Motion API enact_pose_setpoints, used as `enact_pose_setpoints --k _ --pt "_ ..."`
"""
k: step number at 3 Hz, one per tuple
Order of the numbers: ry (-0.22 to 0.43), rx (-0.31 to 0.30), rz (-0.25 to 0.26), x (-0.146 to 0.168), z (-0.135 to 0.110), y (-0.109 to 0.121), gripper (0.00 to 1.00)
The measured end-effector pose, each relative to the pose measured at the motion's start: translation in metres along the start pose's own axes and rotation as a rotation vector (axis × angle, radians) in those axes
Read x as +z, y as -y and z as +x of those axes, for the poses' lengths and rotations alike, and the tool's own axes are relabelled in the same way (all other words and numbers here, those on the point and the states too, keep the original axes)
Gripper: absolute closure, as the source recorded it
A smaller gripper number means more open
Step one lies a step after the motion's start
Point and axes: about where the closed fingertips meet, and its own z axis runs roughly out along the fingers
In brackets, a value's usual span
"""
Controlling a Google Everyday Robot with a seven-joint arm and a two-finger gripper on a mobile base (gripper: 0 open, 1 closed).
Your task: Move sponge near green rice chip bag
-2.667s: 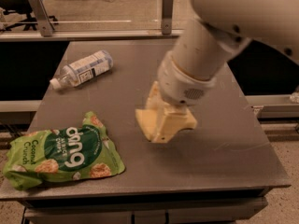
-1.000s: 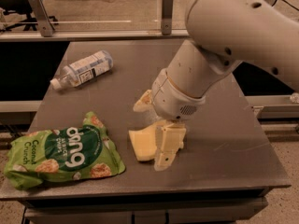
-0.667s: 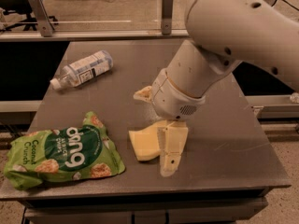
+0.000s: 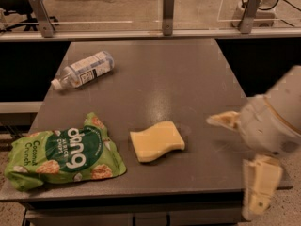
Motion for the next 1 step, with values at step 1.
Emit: enact_pose_setpoints --k 1 --pt "-0.006 0.100 0.042 -0.0170 0.0355 -0.0164 0.00"
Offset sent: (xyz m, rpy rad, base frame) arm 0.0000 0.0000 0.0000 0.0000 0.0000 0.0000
